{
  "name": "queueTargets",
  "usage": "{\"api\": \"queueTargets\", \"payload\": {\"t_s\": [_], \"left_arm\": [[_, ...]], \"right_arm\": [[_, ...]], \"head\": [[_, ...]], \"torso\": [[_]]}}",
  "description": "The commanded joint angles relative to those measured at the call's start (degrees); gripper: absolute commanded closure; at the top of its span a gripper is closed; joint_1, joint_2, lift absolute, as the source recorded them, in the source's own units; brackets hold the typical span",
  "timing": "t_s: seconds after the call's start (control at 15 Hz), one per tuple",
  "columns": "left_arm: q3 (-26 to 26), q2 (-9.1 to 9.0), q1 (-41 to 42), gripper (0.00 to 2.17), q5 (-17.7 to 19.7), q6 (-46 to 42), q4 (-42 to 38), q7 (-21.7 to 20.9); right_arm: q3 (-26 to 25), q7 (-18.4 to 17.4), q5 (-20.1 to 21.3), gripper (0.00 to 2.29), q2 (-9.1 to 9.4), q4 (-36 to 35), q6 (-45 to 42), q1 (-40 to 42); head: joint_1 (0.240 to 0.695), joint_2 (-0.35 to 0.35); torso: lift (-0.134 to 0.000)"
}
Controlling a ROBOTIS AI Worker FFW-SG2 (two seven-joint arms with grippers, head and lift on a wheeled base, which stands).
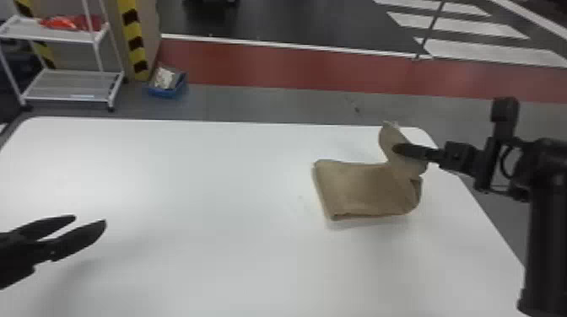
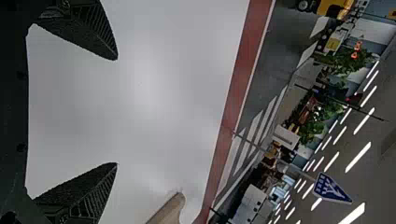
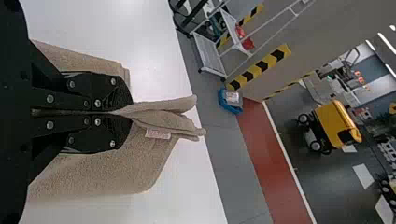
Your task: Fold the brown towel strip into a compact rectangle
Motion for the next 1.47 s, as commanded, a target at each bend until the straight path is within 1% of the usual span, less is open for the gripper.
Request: {"api": "queueTargets", "payload": {"t_s": [0.0,0.07,0.13,0.27,0.4,0.53,0.6,0.8,0.93,1.07,1.13,1.2,1.33,1.4], "left_arm": [[0.42,0.00,0.17,0.07,0.07,0.13,-0.41,-0.15],[1.21,0.00,0.43,0.07,0.07,0.13,-0.41,-0.41],[1.39,0.00,0.43,0.07,0.16,0.13,-0.41,-0.41],[1.56,0.00,0.43,0.07,0.25,-0.04,-0.32,-0.50],[1.56,0.00,0.17,0.07,0.25,-0.22,-0.32,-0.50],[1.48,0.00,0.17,0.07,0.34,-0.22,-0.23,-0.59],[1.56,0.00,0.17,0.07,0.34,-0.22,-0.14,-0.59],[2.18,0.00,0.25,0.07,0.42,-0.57,0.03,-0.77],[2.27,0.09,0.25,0.07,0.42,-0.75,0.30,-0.77],[2.27,0.17,0.34,0.07,0.42,-0.75,0.30,-0.77],[2.27,0.26,0.34,0.07,0.42,-0.75,0.38,-0.77],[2.27,0.35,0.34,0.07,0.42,-0.75,0.38,-0.77],[2.27,0.35,0.34,0.07,0.42,-0.75,0.38,-0.77],[2.27,0.35,0.34,0.07,0.42,-0.75,0.38,-0.77]], "right_arm": [[3.66,-0.13,1.14,1.42,2.80,-0.34,-0.32,0.32],[4.72,-0.13,1.32,1.42,3.50,-0.69,-0.14,0.50],[6.03,-0.22,2.38,1.42,4.20,-0.87,-0.14,0.76],[8.32,-0.39,3.52,1.41,4.29,-0.87,-0.14,1.11],[10.25,-0.22,3.61,1.41,5.26,-0.87,-0.14,2.26],[12.89,0.14,3.78,1.41,6.05,-2.63,0.03,3.75],[14.03,0.22,4.05,1.41,6.75,-3.06,0.21,4.28],[17.72,-0.39,5.36,1.41,7.72,-3.33,-0.14,4.63],[19.83,-0.57,6.07,1.41,8.60,-3.33,-0.67,4.63],[21.06,-0.48,6.33,1.39,8.86,-3.42,-0.49,5.24],[21.59,-0.30,5.98,1.25,8.95,-3.77,-0.49,6.12],[22.21,0.14,5.98,1.14,9.04,-5.44,-0.14,7.00],[23.00,1.10,5.36,0.67,9.04,-8.34,0.91,8.85],[23.53,2.33,5.28,0.58,9.04,-9.83,1.09,9.73]], "head": [[0.695,-0.128],[0.695,-0.111],[0.695,-0.092],[0.695,-0.048],[0.695,-0.032],[0.695,-0.006],[0.695,-0.006],[0.695,0.047],[0.695,0.067],[0.695,0.087],[0.695,0.104],[0.695,0.104],[0.695,0.124],[0.695,0.132]], "torso": [[-0.120],[-0.120],[-0.120],[-0.120],[-0.120],[-0.120],[-0.120],[-0.120],[-0.120],[-0.120],[-0.120],[-0.120],[-0.120],[-0.120]]}}
